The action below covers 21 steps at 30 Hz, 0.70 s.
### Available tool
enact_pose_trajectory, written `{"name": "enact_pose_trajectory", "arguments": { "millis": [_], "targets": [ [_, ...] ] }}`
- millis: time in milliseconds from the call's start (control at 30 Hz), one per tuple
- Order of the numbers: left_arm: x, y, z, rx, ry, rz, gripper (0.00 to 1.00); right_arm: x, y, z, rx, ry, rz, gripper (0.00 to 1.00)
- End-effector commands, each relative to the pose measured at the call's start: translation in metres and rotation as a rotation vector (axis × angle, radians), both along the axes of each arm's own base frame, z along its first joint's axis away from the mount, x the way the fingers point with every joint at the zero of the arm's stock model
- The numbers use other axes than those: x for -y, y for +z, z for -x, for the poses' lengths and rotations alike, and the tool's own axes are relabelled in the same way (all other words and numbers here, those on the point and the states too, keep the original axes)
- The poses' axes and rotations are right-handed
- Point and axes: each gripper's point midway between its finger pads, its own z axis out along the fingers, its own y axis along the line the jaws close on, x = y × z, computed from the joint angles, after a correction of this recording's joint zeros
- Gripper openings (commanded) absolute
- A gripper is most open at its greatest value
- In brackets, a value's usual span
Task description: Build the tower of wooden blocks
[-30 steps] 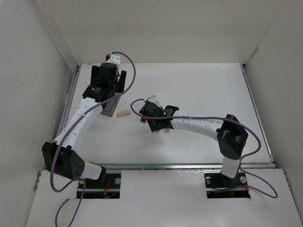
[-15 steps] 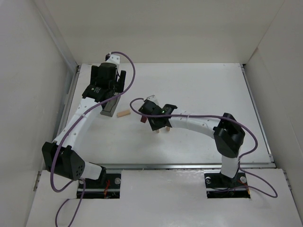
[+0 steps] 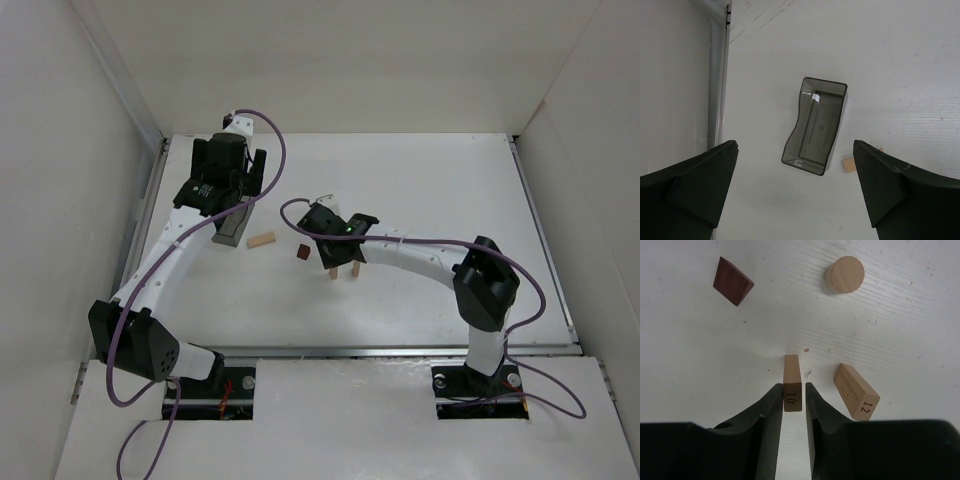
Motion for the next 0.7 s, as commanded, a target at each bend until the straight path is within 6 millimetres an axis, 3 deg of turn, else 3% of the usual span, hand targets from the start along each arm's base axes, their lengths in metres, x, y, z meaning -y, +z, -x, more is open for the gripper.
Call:
{"name": "enact_pose_trajectory", "arguments": {
  "millis": [0,167,200,533,567,667],
  "targets": [
    [-0.003,0.018,0.005,0.060,0.003,0.018,1.00,-0.010,0.010,-0.004,0.013,-0.001,-0.047,0.30],
    [-0.003,0.018,0.005,0.060,0.003,0.018,1.00,-0.008,0.003,-0.003,0.002,-0.001,-0.032,0.36],
    [-0.003,0.018,0.005,0.060,0.003,0.018,1.00,-0.008,0.003,-0.003,0.002,-0.001,-0.032,0.27],
    [-0.003,0.018,0.005,0.060,0.003,0.018,1.00,-0.006,0.003,-0.006,-0.001,-0.026,-0.043,0.05],
    [-0.003,0.018,0.005,0.060,0.003,0.018,1.00,-0.003,0.003,-0.006,0.005,-0.058,-0.037,0.01],
    [-0.003,0.018,0.005,0.060,0.003,0.018,1.00,0.016,0.005,-0.007,0.010,-0.142,-0.001,0.00]
  ]
}}
